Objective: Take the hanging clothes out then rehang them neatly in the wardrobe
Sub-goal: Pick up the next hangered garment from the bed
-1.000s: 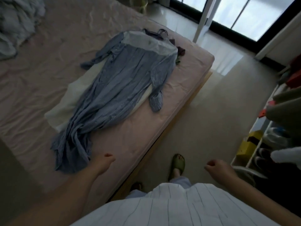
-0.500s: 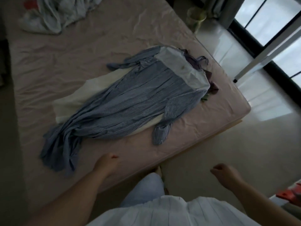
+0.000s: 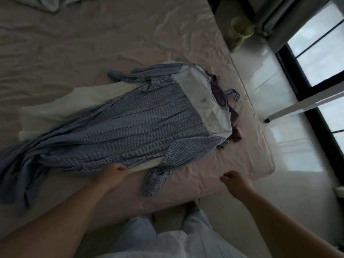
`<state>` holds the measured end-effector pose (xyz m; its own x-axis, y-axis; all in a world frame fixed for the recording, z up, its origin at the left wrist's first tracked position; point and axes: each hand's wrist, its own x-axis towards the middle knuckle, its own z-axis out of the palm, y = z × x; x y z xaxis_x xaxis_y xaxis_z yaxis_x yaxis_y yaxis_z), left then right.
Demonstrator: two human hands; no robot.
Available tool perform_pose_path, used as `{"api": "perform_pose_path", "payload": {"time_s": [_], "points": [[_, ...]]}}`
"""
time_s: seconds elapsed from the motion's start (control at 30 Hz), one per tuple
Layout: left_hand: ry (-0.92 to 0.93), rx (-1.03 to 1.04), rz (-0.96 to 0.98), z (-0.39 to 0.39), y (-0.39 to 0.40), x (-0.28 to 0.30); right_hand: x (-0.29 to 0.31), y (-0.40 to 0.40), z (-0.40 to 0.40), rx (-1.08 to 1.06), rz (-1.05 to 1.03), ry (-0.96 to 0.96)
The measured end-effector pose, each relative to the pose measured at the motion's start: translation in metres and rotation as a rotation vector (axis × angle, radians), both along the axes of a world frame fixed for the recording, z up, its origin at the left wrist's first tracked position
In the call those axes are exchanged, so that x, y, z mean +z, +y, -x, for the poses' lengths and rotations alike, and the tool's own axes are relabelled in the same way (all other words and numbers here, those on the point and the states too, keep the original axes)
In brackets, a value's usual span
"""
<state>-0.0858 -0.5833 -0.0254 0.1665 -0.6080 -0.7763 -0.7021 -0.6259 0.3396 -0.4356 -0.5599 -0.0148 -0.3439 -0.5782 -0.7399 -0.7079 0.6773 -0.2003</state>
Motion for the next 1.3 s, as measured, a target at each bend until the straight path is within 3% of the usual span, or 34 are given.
{"api": "perform_pose_path", "payload": {"time_s": [0.27,0.57,0.7,1.0,1.17,1.3], "points": [[-0.107,0.056,-0.055,0.071,-0.046,-0.035,-0.091,-0.121,0.083,0.043,0.051,-0.085],[-0.054,0.080,-0.099,0.126,-0.097,-0.122,-0.201,-0.197,0.119,-0.137,0.151,0.003],[0.072,0.041,-0.201,0.145,-0.090,-0.150,-0.198,-0.201,0.096,-0.200,0.124,0.035],[0.101,0.032,-0.220,0.142,-0.083,-0.165,-0.238,-0.215,0.129,-0.266,0.119,0.077],[0.102,0.034,-0.215,0.142,-0.081,-0.166,-0.198,-0.220,0.101,-0.282,0.089,0.013],[0.112,0.063,-0.200,0.142,-0.080,-0.164,-0.200,-0.227,0.108,-0.283,0.087,0.011]]}}
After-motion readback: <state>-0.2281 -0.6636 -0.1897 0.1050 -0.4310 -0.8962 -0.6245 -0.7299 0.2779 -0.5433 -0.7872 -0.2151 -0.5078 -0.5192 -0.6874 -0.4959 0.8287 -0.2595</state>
